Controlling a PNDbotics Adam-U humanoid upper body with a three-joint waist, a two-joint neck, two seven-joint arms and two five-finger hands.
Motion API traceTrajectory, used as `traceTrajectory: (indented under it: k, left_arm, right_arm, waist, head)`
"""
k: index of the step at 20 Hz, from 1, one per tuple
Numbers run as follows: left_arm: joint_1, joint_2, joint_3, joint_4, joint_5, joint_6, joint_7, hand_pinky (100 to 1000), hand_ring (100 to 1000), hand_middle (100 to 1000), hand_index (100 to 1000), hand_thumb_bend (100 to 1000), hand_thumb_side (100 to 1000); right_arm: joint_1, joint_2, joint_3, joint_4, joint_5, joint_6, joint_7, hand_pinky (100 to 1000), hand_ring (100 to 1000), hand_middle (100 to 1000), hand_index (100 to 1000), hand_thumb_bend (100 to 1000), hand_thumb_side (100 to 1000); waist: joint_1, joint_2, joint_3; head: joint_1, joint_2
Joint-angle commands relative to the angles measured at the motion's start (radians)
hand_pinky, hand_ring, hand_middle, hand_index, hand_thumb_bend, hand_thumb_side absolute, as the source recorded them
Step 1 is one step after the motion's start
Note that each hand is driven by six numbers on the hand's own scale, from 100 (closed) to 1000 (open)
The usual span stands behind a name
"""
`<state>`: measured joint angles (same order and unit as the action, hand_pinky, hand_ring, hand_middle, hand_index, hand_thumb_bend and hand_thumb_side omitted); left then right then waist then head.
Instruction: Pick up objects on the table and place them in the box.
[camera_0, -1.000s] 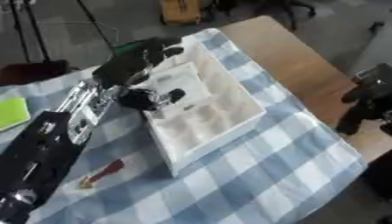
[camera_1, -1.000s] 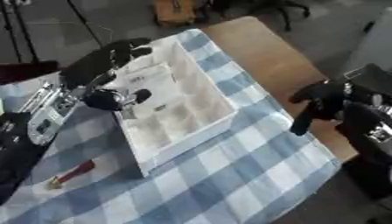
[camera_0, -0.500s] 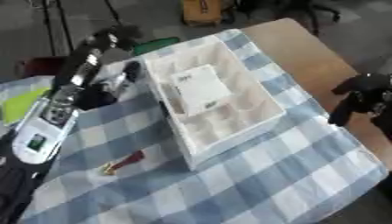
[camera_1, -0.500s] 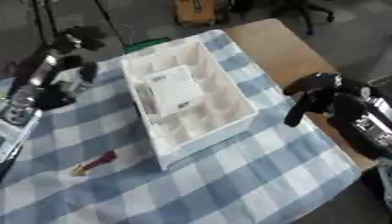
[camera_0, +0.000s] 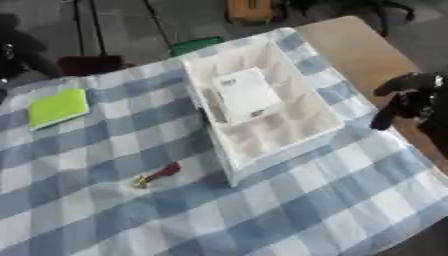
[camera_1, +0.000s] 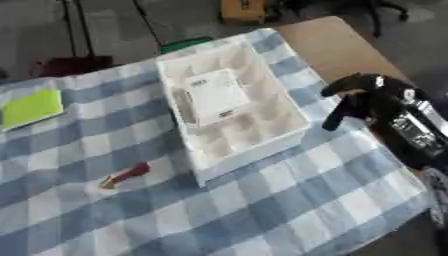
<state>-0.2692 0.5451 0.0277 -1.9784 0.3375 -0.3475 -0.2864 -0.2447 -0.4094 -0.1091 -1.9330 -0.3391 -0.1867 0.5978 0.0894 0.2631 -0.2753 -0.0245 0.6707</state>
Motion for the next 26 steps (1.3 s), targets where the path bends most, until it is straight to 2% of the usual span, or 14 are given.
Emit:
traceTrajectory:
  k: [1, 6, 12, 19, 20, 21, 22, 23, 24, 25, 26]
  left_arm:
    - [0.012, -0.004, 0.023, -0.022, 0.021, 0.014, -0.035, 621, 605, 653, 887, 179, 889]
    - [0.024, -0.019, 0.024, -0.022, 0.010, 0.033, -0.051, 621, 605, 652, 887, 183, 893]
    - [0.034, -0.029, 0.024, -0.022, -0.013, 0.028, -0.063, 619, 597, 627, 878, 161, 884]
    - [0.044, -0.036, 0.023, -0.022, -0.088, 0.020, -0.048, 615, 591, 618, 876, 136, 866]
    - [0.047, -0.035, 0.022, -0.022, -0.101, 0.022, -0.049, 628, 597, 615, 864, 187, 788]
    - [0.050, -0.035, 0.022, -0.022, -0.119, 0.024, -0.052, 628, 597, 615, 864, 187, 788]
    - [0.050, -0.032, 0.026, -0.022, -0.145, 0.023, -0.055, 736, 677, 669, 810, 413, 545]
    - [0.048, -0.029, 0.039, -0.022, -0.200, 0.013, -0.055, 736, 677, 669, 810, 413, 545]
    - [0.044, -0.025, 0.050, -0.022, -0.263, -0.004, -0.053, 862, 778, 758, 680, 646, 383]
    - [0.040, -0.022, 0.064, -0.022, -0.349, -0.028, -0.046, 862, 778, 758, 680, 646, 383]
    - [0.039, -0.024, 0.068, -0.022, -0.423, -0.047, -0.032, 878, 794, 773, 637, 653, 398]
  right_arm:
    - [-0.005, -0.028, -0.013, -0.009, 0.008, 0.000, -0.010, 578, 544, 738, 814, 100, 721]
    - [-0.004, -0.026, -0.010, -0.009, 0.004, -0.001, -0.007, 578, 543, 738, 814, 100, 734]
    - [-0.002, -0.022, -0.011, -0.008, 0.009, -0.001, -0.006, 577, 543, 738, 813, 100, 736]
    - [-0.004, -0.023, -0.011, -0.008, 0.008, 0.001, -0.005, 578, 543, 738, 813, 100, 736]
    - [-0.003, -0.023, -0.011, -0.007, 0.008, 0.002, -0.005, 578, 544, 738, 812, 100, 739]
    - [-0.002, -0.022, -0.010, -0.007, 0.008, 0.003, -0.004, 578, 544, 738, 812, 100, 739]
    - [-0.002, -0.022, -0.011, -0.007, 0.009, 0.003, -0.004, 578, 544, 738, 812, 100, 736]
    - [-0.002, -0.023, -0.011, -0.007, 0.009, 0.003, -0.004, 578, 544, 738, 812, 100, 736]
    - [-0.001, -0.023, -0.011, -0.007, 0.008, 0.003, -0.004, 578, 544, 738, 812, 100, 737]
    - [0.000, -0.022, -0.011, -0.007, 0.008, 0.003, -0.004, 578, 544, 738, 812, 100, 737]
    - [0.000, -0.022, -0.011, -0.007, 0.008, 0.003, -0.004, 578, 544, 738, 812, 100, 737]
  waist:
    - [-0.009, -0.021, 0.012]
    - [-0.020, -0.021, 0.026]
    - [-0.020, -0.017, 0.032]
    - [-0.016, -0.018, 0.034]
    - [-0.017, -0.019, 0.034]
    - [-0.017, -0.020, 0.033]
    - [-0.016, -0.021, 0.034]
    - [-0.016, -0.021, 0.035]
    - [-0.016, -0.022, 0.036]
    - [-0.017, -0.023, 0.037]
    - [-0.017, -0.023, 0.037]
  head:
    - [-0.008, 0.013]
    - [-0.016, 0.012]
    - [-0.014, 0.013]
    - [-0.027, 0.008]
    - [-0.029, 0.006]
    - [-0.031, 0.005]
    - [-0.033, 0.003]
    - [-0.035, 0.002]
    - [-0.038, 0.004]
    - [-0.041, 0.005]
    - [-0.042, 0.003]
